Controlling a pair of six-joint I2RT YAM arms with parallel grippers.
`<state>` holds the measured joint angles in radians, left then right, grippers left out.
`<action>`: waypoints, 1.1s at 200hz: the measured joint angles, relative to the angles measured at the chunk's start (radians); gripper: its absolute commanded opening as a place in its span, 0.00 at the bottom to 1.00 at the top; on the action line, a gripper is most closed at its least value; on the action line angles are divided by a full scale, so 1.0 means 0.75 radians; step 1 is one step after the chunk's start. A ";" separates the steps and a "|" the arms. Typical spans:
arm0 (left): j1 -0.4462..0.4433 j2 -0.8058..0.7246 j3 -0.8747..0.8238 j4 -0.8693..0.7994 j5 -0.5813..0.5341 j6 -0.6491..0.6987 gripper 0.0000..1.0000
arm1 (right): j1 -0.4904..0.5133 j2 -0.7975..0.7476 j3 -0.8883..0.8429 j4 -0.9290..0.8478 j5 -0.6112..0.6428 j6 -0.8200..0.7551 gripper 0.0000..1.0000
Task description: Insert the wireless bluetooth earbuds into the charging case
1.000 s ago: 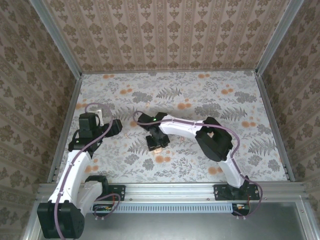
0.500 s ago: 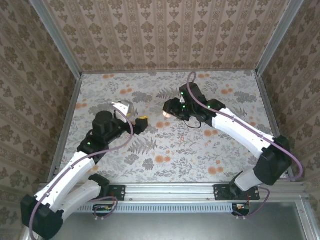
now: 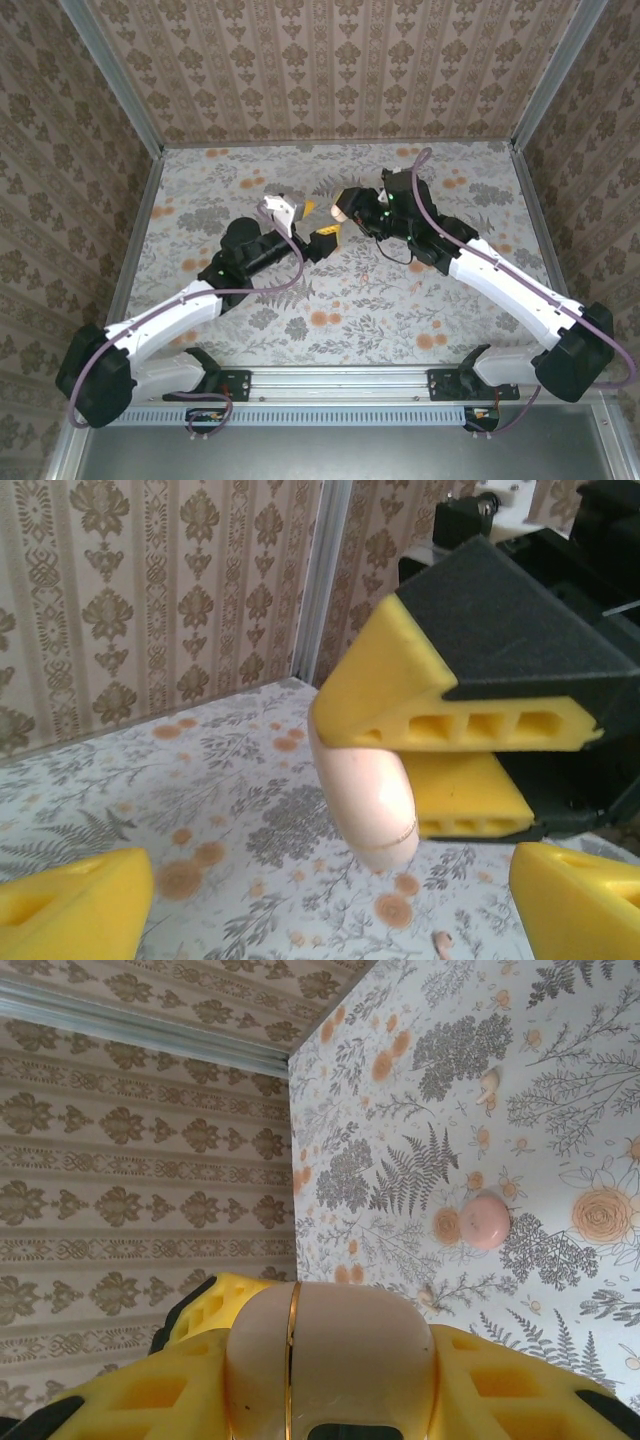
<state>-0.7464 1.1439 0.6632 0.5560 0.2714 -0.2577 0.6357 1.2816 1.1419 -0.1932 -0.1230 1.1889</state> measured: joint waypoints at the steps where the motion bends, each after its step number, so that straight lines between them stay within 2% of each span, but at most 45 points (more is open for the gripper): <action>1: 0.000 0.002 0.000 0.003 0.002 -0.002 0.91 | -0.001 -0.002 -0.003 0.003 0.001 0.002 0.43; 25: 0.002 0.063 0.000 0.104 0.028 -0.064 0.88 | -0.001 -0.022 -0.033 0.023 0.011 0.045 0.43; 83: 0.021 0.178 0.034 0.258 0.090 -0.190 0.73 | -0.001 -0.023 -0.040 0.065 0.013 0.101 0.43; 135: 0.021 0.230 0.084 0.296 0.143 -0.241 0.51 | -0.001 -0.033 -0.053 0.107 0.013 0.132 0.43; 159: 0.021 0.249 0.091 0.299 0.168 -0.260 0.37 | -0.001 -0.046 -0.057 0.109 0.014 0.136 0.43; 192: 0.026 0.250 0.104 0.300 0.218 -0.252 0.18 | -0.001 -0.049 -0.061 0.114 0.021 0.131 0.53; 220: 0.069 0.230 0.127 0.223 0.279 -0.221 0.10 | -0.006 -0.065 -0.061 0.114 0.012 0.063 0.66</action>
<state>-0.6949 1.3167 0.7586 0.7231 0.4805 -0.4236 0.6315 1.2331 1.0966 -0.1078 -0.1143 1.2362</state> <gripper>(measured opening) 0.193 0.626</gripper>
